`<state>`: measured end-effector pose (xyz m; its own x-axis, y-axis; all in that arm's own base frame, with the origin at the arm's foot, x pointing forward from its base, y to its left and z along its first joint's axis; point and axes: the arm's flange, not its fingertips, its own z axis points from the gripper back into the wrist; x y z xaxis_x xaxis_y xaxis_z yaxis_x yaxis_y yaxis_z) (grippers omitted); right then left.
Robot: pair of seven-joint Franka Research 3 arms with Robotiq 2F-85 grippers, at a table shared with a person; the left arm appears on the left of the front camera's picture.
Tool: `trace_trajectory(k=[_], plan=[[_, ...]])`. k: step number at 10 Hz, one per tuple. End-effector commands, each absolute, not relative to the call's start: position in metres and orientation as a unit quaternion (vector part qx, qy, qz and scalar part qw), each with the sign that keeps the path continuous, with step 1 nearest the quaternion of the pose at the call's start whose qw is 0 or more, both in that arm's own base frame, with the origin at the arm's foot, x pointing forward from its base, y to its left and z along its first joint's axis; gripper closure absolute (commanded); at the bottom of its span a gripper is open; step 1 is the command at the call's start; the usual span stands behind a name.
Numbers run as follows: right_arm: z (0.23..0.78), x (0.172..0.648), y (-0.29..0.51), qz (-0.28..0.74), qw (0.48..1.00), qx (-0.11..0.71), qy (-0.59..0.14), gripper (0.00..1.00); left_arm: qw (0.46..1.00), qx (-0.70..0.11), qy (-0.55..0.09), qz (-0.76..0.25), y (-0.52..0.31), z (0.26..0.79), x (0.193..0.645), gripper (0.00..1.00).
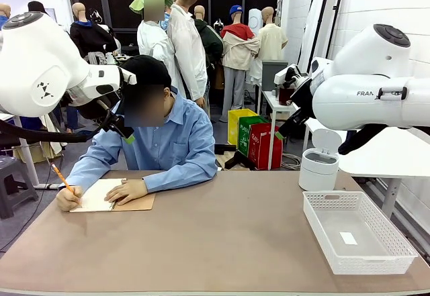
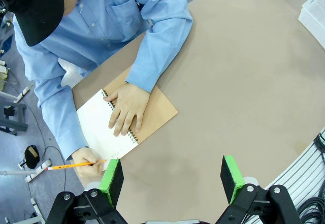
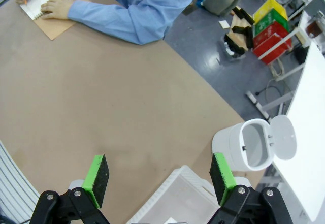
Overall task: Sort the paper based on its condition.
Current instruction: If a person hands you a paper, place it in the Organizing basket , and if it's crumpled, put it in the Trash can.
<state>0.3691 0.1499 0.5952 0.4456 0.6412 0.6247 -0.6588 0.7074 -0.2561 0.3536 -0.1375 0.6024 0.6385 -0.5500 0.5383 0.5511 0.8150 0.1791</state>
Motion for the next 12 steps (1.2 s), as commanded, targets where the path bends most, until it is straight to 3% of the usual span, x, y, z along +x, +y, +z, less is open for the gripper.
trace_trajectory(k=[1, 12], plan=[[0.5971, 0.3694, 0.1501, 0.383, 0.851, 0.013, -0.358, 0.00, 0.904, -0.002, -0.298, -0.308, -0.1371, 0.6035, 0.3530, 0.00], [0.5971, 0.3694, 0.1501, 0.383, 0.851, 0.013, -0.358, 0.00, 0.904, -0.002, -0.298, -0.308, -0.1371, 0.6035, 0.3530, 0.00]])
